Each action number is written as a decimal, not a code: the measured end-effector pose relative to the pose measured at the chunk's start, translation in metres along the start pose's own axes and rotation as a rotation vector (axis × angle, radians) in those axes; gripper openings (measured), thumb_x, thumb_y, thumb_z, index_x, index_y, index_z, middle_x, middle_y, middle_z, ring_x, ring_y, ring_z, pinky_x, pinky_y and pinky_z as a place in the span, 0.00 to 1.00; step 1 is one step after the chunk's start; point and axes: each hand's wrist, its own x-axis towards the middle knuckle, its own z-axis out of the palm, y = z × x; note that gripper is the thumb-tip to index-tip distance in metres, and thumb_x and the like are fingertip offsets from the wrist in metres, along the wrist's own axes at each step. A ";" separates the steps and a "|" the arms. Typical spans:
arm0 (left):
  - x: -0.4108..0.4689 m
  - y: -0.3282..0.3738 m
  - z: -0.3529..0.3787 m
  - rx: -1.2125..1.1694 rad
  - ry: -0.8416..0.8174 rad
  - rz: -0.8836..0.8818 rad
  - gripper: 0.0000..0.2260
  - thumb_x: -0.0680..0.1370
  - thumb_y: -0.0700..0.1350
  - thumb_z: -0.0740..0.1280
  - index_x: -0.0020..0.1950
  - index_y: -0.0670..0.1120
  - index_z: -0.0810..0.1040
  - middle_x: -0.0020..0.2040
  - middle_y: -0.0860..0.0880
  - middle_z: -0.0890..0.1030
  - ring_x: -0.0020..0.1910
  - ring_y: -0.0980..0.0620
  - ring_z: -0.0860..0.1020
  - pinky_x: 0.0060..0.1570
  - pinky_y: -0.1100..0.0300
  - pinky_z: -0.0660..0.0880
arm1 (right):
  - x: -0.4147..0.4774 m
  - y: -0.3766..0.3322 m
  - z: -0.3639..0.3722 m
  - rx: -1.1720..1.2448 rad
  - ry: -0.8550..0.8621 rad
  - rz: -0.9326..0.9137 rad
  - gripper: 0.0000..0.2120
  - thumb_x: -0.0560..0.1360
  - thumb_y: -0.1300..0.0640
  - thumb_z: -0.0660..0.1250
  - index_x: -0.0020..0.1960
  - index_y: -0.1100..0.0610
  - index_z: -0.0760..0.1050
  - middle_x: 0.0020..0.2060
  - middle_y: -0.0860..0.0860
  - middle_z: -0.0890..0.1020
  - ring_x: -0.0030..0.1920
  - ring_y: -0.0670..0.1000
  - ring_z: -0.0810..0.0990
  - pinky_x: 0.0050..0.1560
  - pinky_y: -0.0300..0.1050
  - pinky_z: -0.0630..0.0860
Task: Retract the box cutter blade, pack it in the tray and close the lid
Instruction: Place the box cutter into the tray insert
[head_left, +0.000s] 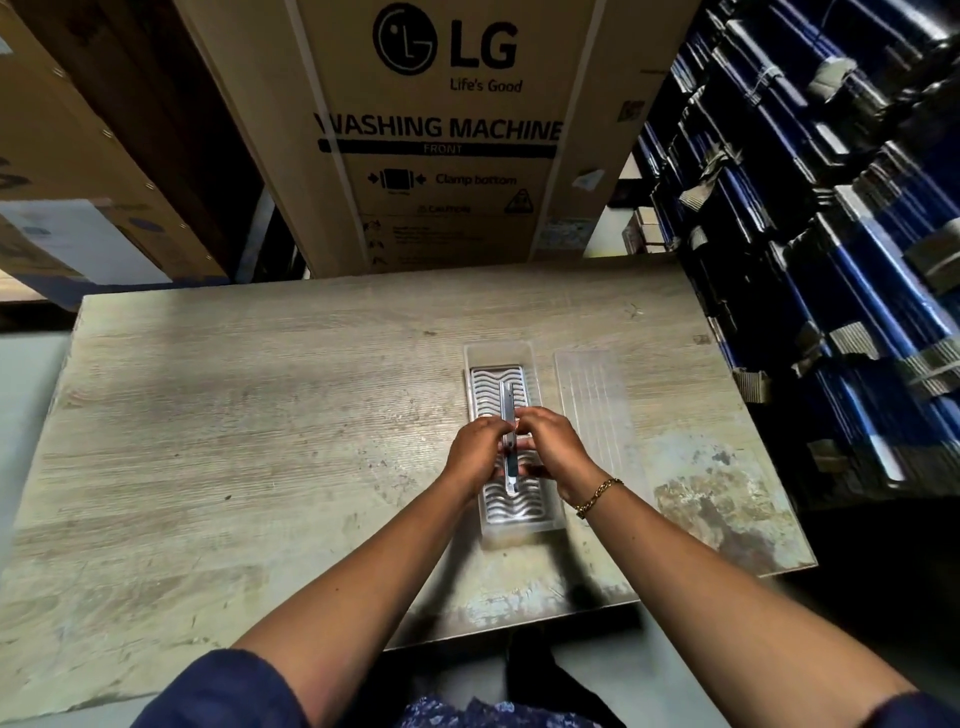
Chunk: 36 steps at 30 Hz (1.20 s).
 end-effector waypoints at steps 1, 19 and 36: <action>0.001 -0.001 0.000 -0.005 -0.010 0.002 0.08 0.79 0.46 0.64 0.45 0.51 0.82 0.58 0.39 0.84 0.56 0.40 0.83 0.41 0.52 0.75 | 0.001 0.001 0.001 -0.016 0.004 0.002 0.10 0.78 0.57 0.61 0.49 0.51 0.81 0.47 0.54 0.85 0.53 0.60 0.86 0.37 0.44 0.76; 0.015 -0.018 0.016 -0.202 -0.054 -0.181 0.32 0.80 0.68 0.52 0.64 0.44 0.79 0.42 0.44 0.80 0.30 0.52 0.77 0.31 0.60 0.67 | 0.021 0.002 0.018 -0.256 0.011 0.065 0.24 0.68 0.45 0.62 0.60 0.54 0.76 0.53 0.56 0.85 0.46 0.56 0.85 0.46 0.52 0.84; 0.019 -0.017 0.025 -0.311 -0.003 -0.278 0.44 0.69 0.77 0.54 0.69 0.44 0.76 0.65 0.38 0.80 0.60 0.40 0.81 0.55 0.48 0.79 | 0.018 -0.002 0.019 -0.235 -0.013 0.101 0.40 0.62 0.43 0.62 0.73 0.54 0.68 0.62 0.56 0.81 0.56 0.61 0.84 0.57 0.64 0.82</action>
